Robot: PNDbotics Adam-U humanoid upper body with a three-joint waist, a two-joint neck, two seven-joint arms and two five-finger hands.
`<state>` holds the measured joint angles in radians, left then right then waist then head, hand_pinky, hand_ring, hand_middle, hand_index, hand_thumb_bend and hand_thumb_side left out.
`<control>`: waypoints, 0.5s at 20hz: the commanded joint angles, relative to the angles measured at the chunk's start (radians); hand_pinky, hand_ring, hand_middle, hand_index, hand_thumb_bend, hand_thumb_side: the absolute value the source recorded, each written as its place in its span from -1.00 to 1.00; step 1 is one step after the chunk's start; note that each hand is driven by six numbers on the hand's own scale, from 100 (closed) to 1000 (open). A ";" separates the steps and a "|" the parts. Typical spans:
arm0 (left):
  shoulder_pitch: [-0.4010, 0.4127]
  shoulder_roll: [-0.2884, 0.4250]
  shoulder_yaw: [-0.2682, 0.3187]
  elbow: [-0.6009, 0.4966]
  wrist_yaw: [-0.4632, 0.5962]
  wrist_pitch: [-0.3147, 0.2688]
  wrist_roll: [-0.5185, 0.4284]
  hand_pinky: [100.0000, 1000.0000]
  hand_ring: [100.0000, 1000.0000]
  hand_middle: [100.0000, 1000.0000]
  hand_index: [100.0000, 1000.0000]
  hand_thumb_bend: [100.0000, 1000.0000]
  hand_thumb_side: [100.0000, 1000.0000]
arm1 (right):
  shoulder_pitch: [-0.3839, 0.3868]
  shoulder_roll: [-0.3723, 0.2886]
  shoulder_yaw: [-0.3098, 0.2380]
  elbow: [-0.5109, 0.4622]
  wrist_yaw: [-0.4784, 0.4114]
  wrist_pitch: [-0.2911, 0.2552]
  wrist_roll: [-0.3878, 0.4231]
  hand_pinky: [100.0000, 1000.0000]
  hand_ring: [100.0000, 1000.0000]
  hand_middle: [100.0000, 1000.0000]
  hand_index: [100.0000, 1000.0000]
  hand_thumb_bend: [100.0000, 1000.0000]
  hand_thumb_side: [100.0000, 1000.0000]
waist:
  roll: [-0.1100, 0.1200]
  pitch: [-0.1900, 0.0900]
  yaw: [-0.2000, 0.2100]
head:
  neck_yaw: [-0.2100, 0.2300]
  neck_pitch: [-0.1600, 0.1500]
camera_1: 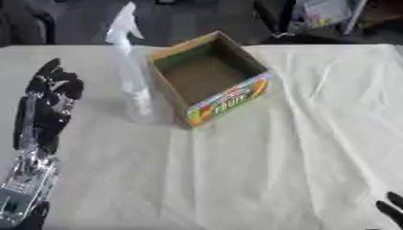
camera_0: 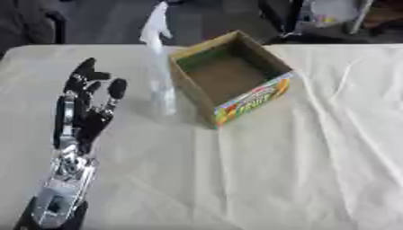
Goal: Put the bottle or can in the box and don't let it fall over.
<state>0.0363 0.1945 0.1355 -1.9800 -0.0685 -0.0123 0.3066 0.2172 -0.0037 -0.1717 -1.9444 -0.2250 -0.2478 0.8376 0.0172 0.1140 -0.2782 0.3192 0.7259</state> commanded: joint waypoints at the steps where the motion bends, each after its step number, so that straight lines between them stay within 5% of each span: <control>1: -0.005 0.011 0.001 -0.020 -0.004 -0.003 0.001 0.82 0.94 0.15 0.76 0.52 0.11 | -0.004 -0.001 -0.001 -0.008 0.004 0.001 -0.001 0.46 1.00 1.00 1.00 -1.00 -0.18 | 0.001 -0.004 -0.002 | 0.000 -0.011; 10: -0.021 0.056 0.001 -0.020 0.015 0.009 0.003 0.82 0.94 0.16 0.76 0.53 0.10 | -0.005 -0.002 -0.002 -0.007 0.005 0.003 -0.001 0.46 1.00 1.00 1.00 -1.00 -0.18 | 0.004 -0.006 -0.006 | 0.000 -0.010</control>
<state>0.0258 0.2190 0.1353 -1.9800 -0.0587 -0.0074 0.3087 0.2156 -0.0037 -0.1717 -1.9436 -0.2249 -0.2460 0.8363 0.0221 0.1140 -0.2828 0.3189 0.7259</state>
